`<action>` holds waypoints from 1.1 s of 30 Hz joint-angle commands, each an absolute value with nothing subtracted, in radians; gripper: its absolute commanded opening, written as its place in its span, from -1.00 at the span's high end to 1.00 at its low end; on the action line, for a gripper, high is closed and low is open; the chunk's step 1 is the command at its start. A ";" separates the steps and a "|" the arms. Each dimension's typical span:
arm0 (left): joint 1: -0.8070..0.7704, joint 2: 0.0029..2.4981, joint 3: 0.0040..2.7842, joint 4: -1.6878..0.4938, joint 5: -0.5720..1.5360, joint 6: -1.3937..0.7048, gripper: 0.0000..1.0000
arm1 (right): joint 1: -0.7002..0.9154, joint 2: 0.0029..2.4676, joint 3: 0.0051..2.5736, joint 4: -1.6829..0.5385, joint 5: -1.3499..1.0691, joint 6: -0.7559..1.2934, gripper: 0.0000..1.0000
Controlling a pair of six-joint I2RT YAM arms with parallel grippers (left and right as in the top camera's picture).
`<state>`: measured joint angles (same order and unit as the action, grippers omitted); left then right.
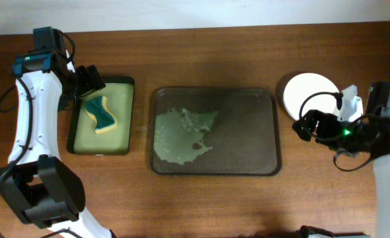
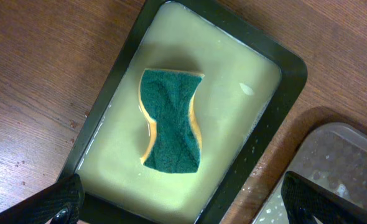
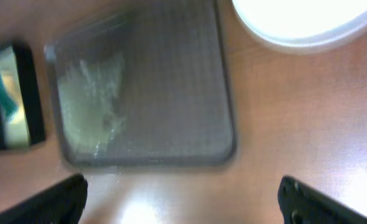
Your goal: Clean dirty plates on tray and stack at the side
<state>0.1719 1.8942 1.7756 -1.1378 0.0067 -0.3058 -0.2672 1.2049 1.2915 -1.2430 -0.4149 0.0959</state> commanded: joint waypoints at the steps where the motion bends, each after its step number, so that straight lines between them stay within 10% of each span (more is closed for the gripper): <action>1: 0.179 1.890 1.784 -1.139 -0.003 -0.297 -0.99 | -0.141 0.966 1.145 -1.013 -0.406 0.085 -0.97; 14: 0.179 1.890 1.784 -1.139 -0.003 -0.297 -0.99 | -0.019 0.183 0.210 -0.124 -0.371 0.085 -0.97; 33: 0.179 1.890 1.784 -1.139 -0.003 -0.297 -0.99 | 0.053 0.003 0.006 -0.080 -0.044 0.086 -0.97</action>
<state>0.1719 1.8942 1.7760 -1.1381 -0.0002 -0.3058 0.0429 0.0132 0.0113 -0.0132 -0.1184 0.0895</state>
